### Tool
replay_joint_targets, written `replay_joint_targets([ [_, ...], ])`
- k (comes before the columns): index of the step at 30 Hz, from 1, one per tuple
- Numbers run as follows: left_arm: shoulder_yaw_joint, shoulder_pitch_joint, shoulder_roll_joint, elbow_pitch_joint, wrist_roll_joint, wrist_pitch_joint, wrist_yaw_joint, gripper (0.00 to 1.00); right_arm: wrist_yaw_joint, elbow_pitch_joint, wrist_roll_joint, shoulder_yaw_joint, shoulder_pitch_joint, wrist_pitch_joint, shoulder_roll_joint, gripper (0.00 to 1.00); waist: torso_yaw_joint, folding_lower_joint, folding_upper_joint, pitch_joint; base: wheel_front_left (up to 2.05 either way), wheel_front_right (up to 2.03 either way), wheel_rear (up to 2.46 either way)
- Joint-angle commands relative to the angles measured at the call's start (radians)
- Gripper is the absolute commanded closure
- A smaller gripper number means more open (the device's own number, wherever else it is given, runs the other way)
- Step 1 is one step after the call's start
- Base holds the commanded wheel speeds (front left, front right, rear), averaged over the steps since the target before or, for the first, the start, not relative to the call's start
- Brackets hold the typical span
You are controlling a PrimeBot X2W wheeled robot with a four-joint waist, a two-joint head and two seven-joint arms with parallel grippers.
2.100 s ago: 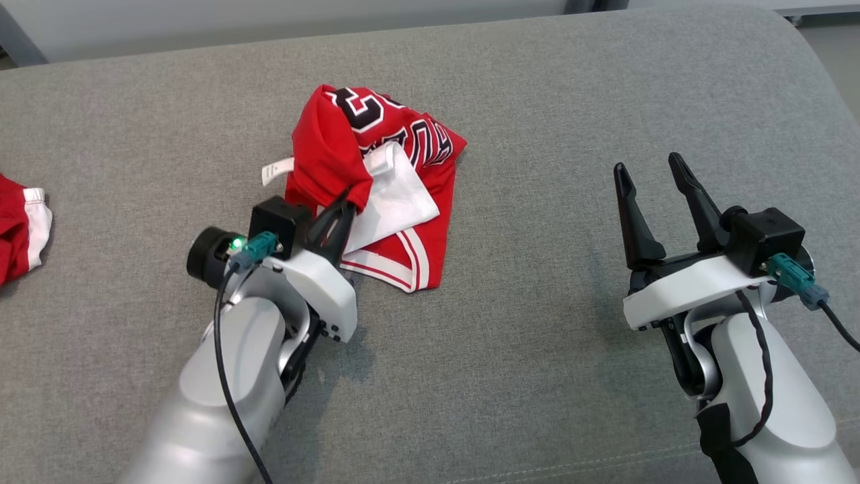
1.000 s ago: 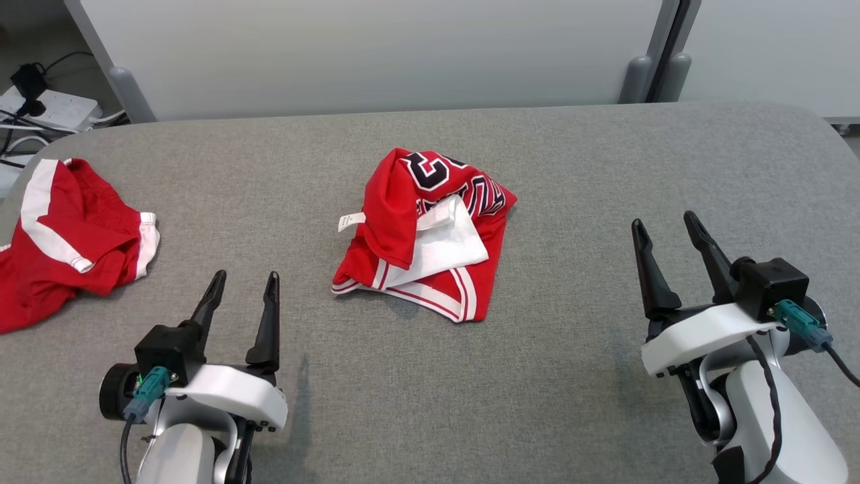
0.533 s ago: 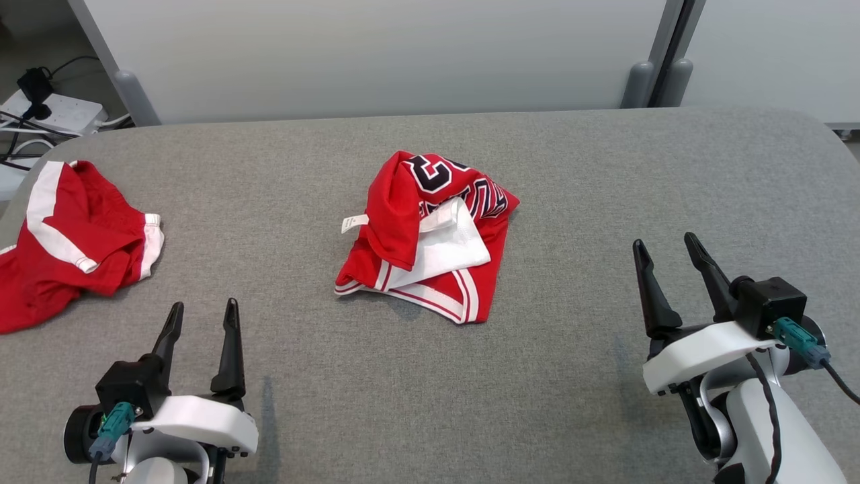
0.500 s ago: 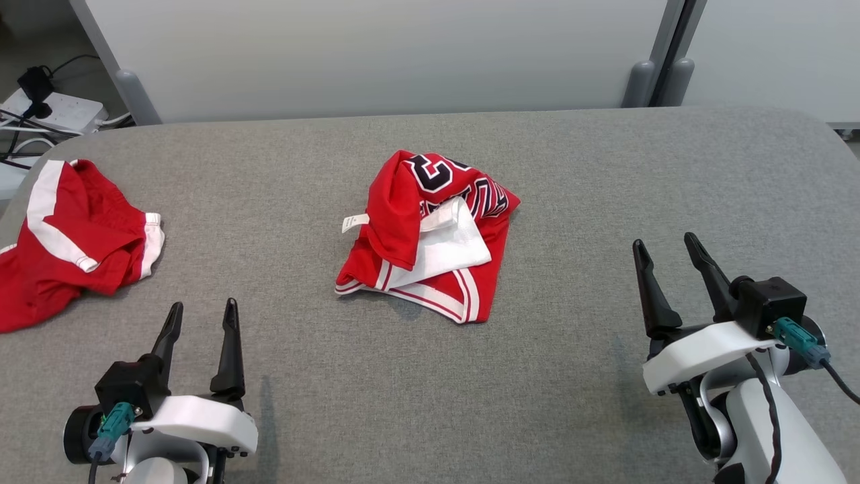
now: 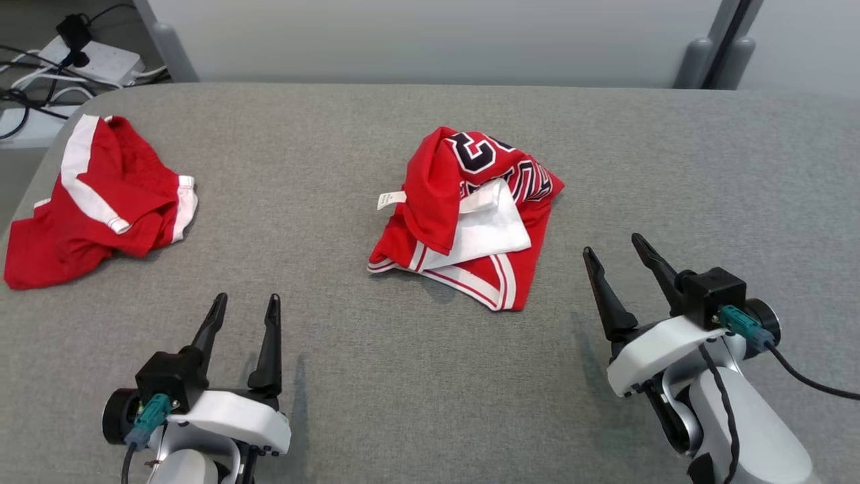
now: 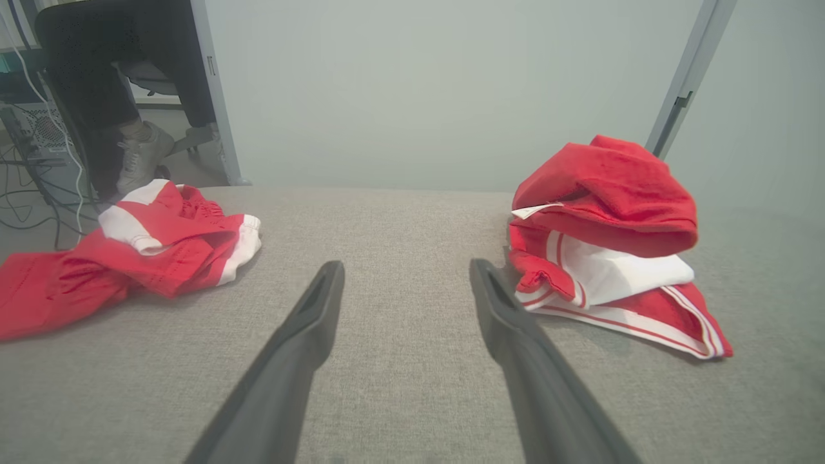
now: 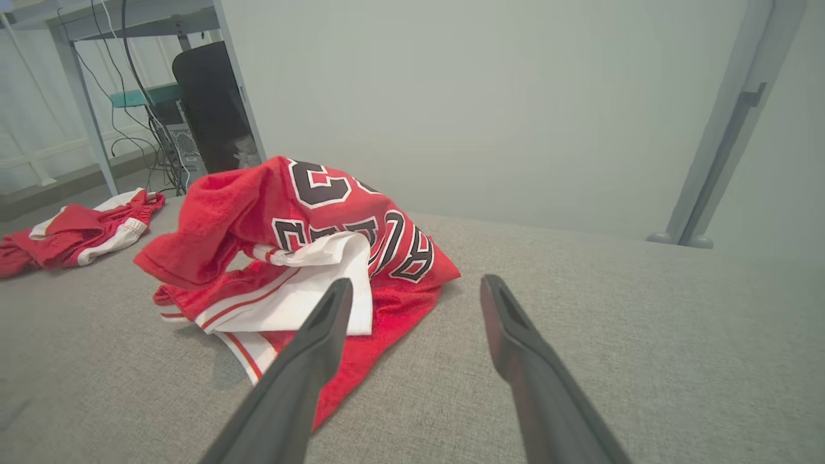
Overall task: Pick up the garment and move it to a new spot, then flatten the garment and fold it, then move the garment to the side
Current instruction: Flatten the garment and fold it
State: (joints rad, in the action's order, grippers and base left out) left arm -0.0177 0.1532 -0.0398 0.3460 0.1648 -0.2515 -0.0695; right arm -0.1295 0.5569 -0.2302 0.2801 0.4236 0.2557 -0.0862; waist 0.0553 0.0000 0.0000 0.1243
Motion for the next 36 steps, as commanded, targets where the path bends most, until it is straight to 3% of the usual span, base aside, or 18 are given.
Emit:
replay_joint_targets([
  [1,0.02,0.048,-0.011,-0.033,0.007,-0.01,-0.002,0.0,-0.001,-0.005,-0.002,0.03,0.037,0.006,-0.001,0.0,0.027,0.0,0.0,0.022,0.0,0.0,0.0],
  [8,-0.056,0.078,-0.011,-0.051,0.019,-0.01,-0.005,0.0,-0.001,0.129,-0.035,0.061,0.118,0.006,-0.014,0.0,0.124,0.0,0.0,0.069,0.0,0.0,0.0],
  [14,-0.1,0.082,-0.011,-0.062,0.035,-0.01,-0.002,0.0,-0.001,0.167,-0.046,0.069,0.117,0.006,-0.018,0.0,0.195,0.0,0.0,0.09,0.0,0.0,0.0],
  [28,-0.126,0.085,-0.01,-0.059,0.044,-0.01,0.003,0.0,-0.001,0.193,-0.068,0.089,0.142,0.006,-0.023,0.0,0.208,0.0,0.0,0.104,0.0,0.0,0.0],
  [36,-0.138,0.087,-0.01,-0.056,0.053,-0.01,0.008,0.0,-0.001,0.222,-0.141,0.016,0.155,0.006,-0.019,0.0,0.227,0.0,0.0,0.118,0.0,0.0,0.0],
])
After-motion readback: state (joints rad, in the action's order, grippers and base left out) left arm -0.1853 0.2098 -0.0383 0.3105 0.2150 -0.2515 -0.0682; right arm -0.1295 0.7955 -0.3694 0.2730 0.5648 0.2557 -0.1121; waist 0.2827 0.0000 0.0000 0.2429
